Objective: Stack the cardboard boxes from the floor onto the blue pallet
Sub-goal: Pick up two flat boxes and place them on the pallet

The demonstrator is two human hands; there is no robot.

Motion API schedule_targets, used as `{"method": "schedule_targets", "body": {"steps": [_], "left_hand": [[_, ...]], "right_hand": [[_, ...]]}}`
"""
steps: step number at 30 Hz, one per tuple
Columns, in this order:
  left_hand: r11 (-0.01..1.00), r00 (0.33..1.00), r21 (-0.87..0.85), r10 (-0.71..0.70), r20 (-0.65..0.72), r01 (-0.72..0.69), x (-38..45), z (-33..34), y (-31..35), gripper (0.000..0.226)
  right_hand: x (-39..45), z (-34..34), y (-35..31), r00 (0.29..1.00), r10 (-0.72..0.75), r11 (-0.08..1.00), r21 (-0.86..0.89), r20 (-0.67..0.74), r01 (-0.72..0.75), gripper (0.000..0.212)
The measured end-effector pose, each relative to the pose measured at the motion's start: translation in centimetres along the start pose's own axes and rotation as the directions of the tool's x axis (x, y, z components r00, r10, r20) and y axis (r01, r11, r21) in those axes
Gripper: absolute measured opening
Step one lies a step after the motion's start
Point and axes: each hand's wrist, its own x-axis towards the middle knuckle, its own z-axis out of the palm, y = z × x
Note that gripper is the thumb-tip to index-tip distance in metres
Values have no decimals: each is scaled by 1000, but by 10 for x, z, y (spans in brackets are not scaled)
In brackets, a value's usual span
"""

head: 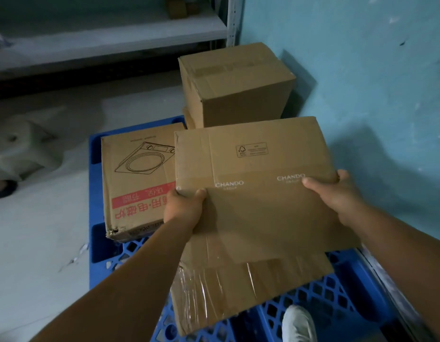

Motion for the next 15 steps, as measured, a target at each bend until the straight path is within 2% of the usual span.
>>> {"method": "schedule_targets", "body": {"steps": [5,10,15], "left_hand": [[999,998,-1,-32,-48,32,35,41,24,66],[998,994,34,-56,-90,59,72,77,39,62],[994,990,82,-61,-125,71,99,109,54,62]], "right_hand": [[75,7,-9,997,-17,998,-58,78,21,58],[144,23,-19,985,-43,997,-53,168,53,62],[197,34,-24,982,-34,995,-86,185,50,62]]}}
